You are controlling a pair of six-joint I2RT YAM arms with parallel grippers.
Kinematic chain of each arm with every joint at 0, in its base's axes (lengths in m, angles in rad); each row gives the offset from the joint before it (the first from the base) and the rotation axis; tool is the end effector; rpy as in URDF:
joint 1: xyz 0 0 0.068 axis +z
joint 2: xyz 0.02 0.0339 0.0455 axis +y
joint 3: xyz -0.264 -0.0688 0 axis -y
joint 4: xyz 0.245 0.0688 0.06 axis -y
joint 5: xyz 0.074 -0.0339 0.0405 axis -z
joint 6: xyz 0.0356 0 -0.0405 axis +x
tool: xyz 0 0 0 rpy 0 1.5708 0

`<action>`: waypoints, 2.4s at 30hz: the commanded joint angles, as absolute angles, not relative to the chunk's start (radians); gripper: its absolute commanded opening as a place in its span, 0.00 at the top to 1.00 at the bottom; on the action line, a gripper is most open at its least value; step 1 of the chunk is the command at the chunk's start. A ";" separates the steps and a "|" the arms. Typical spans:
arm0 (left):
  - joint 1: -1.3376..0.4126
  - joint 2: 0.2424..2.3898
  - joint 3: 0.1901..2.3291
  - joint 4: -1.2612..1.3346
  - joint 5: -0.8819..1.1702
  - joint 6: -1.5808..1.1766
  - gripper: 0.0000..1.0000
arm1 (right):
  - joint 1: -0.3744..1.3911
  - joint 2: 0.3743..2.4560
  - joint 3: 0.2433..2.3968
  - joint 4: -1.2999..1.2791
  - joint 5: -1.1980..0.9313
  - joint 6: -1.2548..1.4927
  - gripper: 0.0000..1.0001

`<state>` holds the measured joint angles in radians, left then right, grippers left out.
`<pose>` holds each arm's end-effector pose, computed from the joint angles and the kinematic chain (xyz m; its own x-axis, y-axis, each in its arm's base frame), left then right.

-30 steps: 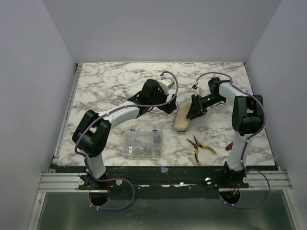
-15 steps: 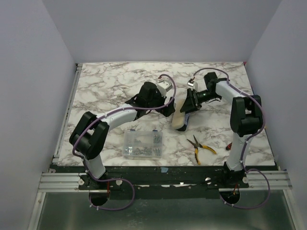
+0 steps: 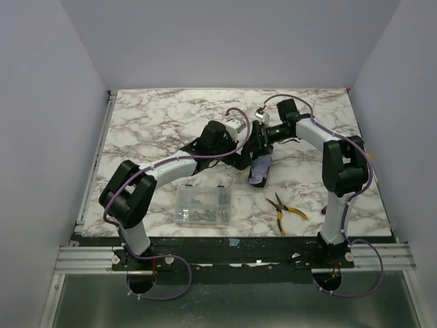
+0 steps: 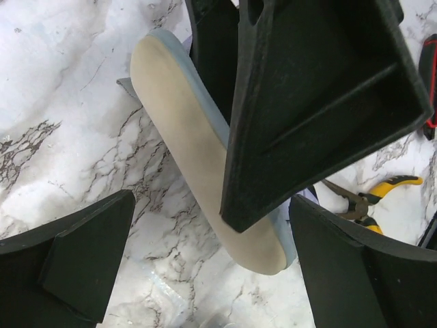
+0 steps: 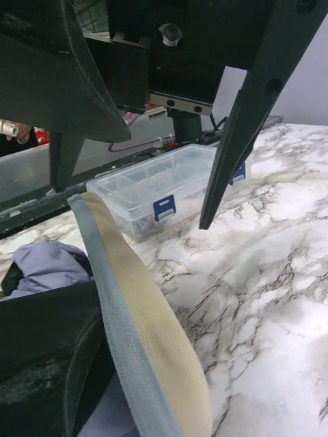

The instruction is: Open the umbrella

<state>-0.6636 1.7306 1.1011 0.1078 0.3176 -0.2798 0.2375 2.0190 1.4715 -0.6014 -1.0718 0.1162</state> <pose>0.2995 -0.2483 0.2247 -0.5978 0.1344 -0.7903 0.6590 0.6438 -0.3890 0.3932 0.1273 0.1921 -0.9343 -0.1691 -0.3139 -0.3561 0.4028 0.8431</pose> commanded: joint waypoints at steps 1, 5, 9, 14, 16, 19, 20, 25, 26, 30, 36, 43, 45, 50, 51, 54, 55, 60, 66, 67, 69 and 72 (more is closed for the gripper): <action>-0.663 1.723 1.094 0.134 0.303 -0.345 0.02 | 0.261 1.976 1.443 -0.463 -1.105 0.241 0.17; -0.663 1.754 1.115 0.091 0.260 -0.378 0.02 | 0.271 1.967 1.440 -0.413 -1.124 0.284 0.15; -0.657 1.787 1.137 0.013 0.166 -0.361 0.07 | 0.267 1.943 1.447 -0.470 -1.106 0.235 0.15; -0.641 1.806 1.144 -0.034 0.167 -0.335 0.20 | 0.245 1.907 1.450 -0.581 -1.055 0.171 0.16; -0.638 1.803 1.141 -0.031 0.172 -0.337 0.26 | 0.225 1.886 1.455 -0.630 -1.003 0.146 0.16; -0.634 1.804 1.141 -0.025 0.190 -0.346 0.34 | 0.201 1.835 1.440 -0.653 -0.826 0.164 0.20; -0.634 1.805 1.142 -0.024 0.195 -0.349 0.36 | 0.199 1.817 1.435 -0.659 -0.746 0.160 0.23; -0.634 1.809 1.137 -0.005 0.235 -0.376 0.38 | 0.200 1.780 1.390 -0.656 -0.539 0.191 0.39; -0.633 1.810 1.138 -0.006 0.235 -0.378 0.38 | 0.204 1.783 1.388 -0.669 -0.508 0.197 0.40; -0.633 1.807 1.138 -0.006 0.230 -0.376 0.38 | 0.245 1.795 1.371 -0.736 -0.387 0.237 0.40; -0.632 1.804 1.133 -0.005 0.232 -0.377 0.38 | 0.325 1.794 1.328 -0.724 -0.362 0.256 0.36; -0.633 1.799 1.129 -0.005 0.229 -0.372 0.36 | 0.396 1.896 1.370 -0.696 -0.212 0.299 0.35; -0.633 1.796 1.129 -0.005 0.227 -0.369 0.35 | 0.406 1.935 1.393 -0.703 -0.166 0.312 0.29; -0.633 1.783 1.126 -0.005 0.213 -0.340 0.34 | 0.407 1.982 1.407 -0.704 -0.049 0.323 0.30; -0.633 1.784 1.126 -0.005 0.210 -0.335 0.34 | 0.408 1.991 1.405 -0.702 -0.026 0.324 0.32; -0.633 1.794 1.135 -0.005 0.210 -0.333 0.34 | 0.407 2.037 1.417 -0.698 0.038 0.337 0.39; -0.633 1.798 1.139 -0.005 0.213 -0.333 0.34 | 0.406 2.047 1.427 -0.697 0.046 0.337 0.44; -0.632 1.807 1.160 -0.012 0.217 -0.314 0.29 | 0.391 2.053 1.455 -0.693 0.025 0.281 0.99; -0.606 1.792 1.190 0.026 0.301 -0.264 0.08 | 0.266 2.020 1.481 -0.686 -0.026 0.183 0.99; -0.598 1.788 1.203 0.032 0.327 -0.261 0.06 | 0.236 2.016 1.485 -0.682 -0.029 0.156 0.99; -0.572 1.784 1.236 0.034 0.402 -0.272 0.04 | 0.183 2.014 1.503 -0.673 -0.044 0.102 0.99; -0.530 1.788 1.305 0.002 0.474 -0.290 0.02 | 0.110 2.032 1.536 -0.651 -0.036 -0.003 0.99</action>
<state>-0.5858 1.8004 1.2045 -0.0055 0.3283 -0.2905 0.2016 1.9751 1.5074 -0.6666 -0.1017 0.1761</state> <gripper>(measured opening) 0.958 0.060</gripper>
